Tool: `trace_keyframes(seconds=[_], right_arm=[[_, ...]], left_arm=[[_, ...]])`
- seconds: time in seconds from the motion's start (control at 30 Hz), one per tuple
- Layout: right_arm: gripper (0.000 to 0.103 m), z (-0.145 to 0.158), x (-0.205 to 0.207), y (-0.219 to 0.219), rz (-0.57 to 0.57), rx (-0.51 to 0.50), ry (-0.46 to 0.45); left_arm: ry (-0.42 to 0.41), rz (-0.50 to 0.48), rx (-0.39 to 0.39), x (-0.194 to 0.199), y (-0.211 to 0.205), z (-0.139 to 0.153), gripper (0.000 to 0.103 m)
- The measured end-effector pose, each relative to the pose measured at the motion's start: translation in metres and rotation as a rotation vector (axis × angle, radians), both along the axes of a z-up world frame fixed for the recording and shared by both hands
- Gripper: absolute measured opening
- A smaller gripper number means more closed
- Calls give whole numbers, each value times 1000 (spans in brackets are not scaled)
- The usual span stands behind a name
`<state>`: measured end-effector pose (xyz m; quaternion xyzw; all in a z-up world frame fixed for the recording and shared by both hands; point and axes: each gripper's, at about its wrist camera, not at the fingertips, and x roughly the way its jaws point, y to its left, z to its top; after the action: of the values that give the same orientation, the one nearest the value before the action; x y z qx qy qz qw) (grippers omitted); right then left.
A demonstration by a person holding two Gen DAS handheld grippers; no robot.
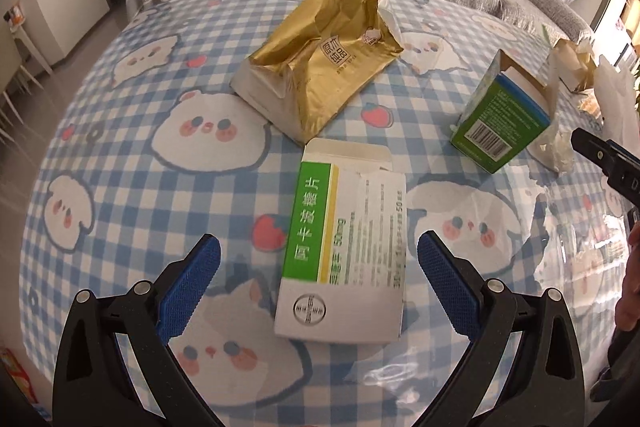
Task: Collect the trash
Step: 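Grasp the white medicine box with the left tool while the right tool grasps the crumpled tissue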
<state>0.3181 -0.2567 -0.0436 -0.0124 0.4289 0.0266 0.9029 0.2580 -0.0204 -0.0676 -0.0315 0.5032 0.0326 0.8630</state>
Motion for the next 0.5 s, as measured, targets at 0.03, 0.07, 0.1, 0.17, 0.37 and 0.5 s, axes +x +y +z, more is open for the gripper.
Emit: trace_keyframes(seconds=[0.03,0.07,0.1,0.17,0.37,0.5], right_arm=[[82,-2,4,0,0,4,6],[80,-3,7,1,2,9,11],[80,-4,9,1,4,8,14],[78,-9,13,3,1,3,28],[66,-20,21,5,-3,0,66],[56,-26,24,3,-7,9,89]], left_arm=[[5,1,-2,2,0,-1,96],[8,1,-5,5,-1,-2,96],[11,-2,-3,7,-2,-3,96],[13,-10,3,10,-4,-5,94],[23,-18,2,15,-6,-10,81],[23,-19,4,16,-8,-11,71]])
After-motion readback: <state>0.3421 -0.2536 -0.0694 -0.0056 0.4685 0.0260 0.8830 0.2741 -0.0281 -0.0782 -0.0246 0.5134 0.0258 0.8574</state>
